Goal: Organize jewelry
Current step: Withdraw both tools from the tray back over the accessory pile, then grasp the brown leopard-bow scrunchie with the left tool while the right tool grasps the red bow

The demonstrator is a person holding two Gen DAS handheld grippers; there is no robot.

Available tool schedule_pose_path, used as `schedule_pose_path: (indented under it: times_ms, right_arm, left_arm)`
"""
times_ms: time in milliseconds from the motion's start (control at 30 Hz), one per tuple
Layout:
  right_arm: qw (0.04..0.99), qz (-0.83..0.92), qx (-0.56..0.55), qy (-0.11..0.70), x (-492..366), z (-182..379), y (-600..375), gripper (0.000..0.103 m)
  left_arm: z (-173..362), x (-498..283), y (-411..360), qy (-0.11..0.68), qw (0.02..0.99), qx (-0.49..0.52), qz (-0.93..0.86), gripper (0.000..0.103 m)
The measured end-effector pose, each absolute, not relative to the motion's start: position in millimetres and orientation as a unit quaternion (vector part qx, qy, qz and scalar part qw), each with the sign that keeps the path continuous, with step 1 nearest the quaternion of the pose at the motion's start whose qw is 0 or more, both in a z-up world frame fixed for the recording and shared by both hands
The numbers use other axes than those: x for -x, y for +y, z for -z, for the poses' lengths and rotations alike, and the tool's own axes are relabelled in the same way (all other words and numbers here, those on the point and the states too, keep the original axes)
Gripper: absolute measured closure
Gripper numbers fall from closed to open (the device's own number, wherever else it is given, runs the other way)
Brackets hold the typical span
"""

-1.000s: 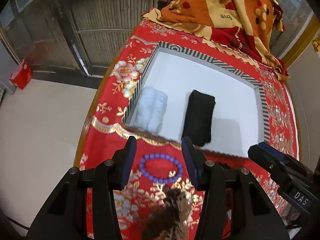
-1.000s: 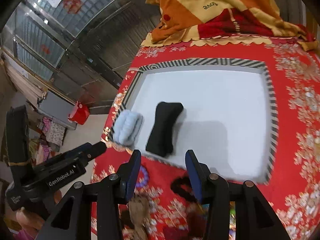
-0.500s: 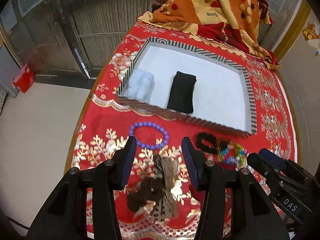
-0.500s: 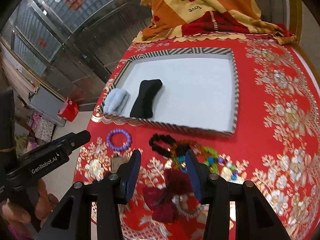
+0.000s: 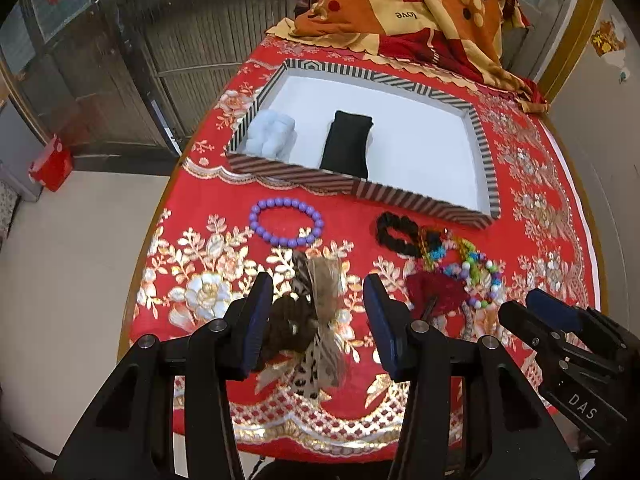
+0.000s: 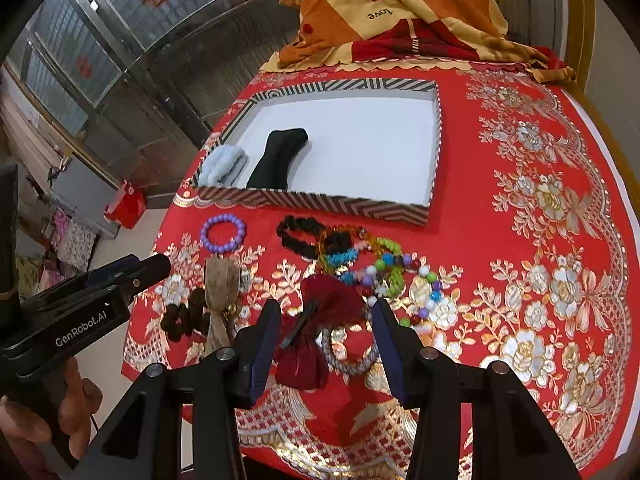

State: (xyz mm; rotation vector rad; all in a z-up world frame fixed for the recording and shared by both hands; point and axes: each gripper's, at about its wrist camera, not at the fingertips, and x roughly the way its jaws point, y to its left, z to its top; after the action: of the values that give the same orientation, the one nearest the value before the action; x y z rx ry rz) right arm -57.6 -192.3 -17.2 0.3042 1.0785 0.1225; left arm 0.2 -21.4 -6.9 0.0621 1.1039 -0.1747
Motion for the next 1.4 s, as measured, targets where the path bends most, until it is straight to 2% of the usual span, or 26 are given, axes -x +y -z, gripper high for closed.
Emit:
schedule_pose_path:
  times_ms: [133, 267, 567, 1100, 1400]
  right_arm:
    - [0.845, -0.060, -0.141, 0.512, 62.1, 16.1, -191.8, 0.056]
    - [0.844, -0.064, -0.139, 0.513, 65.0, 16.5, -191.1, 0.048]
    - [0.842, -0.065, -0.136, 0.518, 68.1, 18.4, -190.5, 0.047]
    - [0.825, -0.070, -0.136, 0.544, 68.7, 37.6, -184.5, 0.047]
    - [0.810, -0.111, -0.144, 0.557, 57.2, 56.7, -160.0, 0.047]
  left_arm:
    - [8.9, 7.5, -21.8, 0.524, 0.847, -0.031, 0.079, 0.057]
    - [11.2, 12.5, -21.7, 0.527, 0.846, -0.030, 0.077, 0.057]
    - [12.7, 15.9, -19.0, 0.533, 0.842, -0.027, 0.077, 0.057]
    - [17.2, 2.3, 50.2, 0.568, 0.819, 0.069, 0.043, 0.057]
    - [33.4, -1.1, 58.9, 0.593, 0.800, 0.076, 0.048, 0.057]
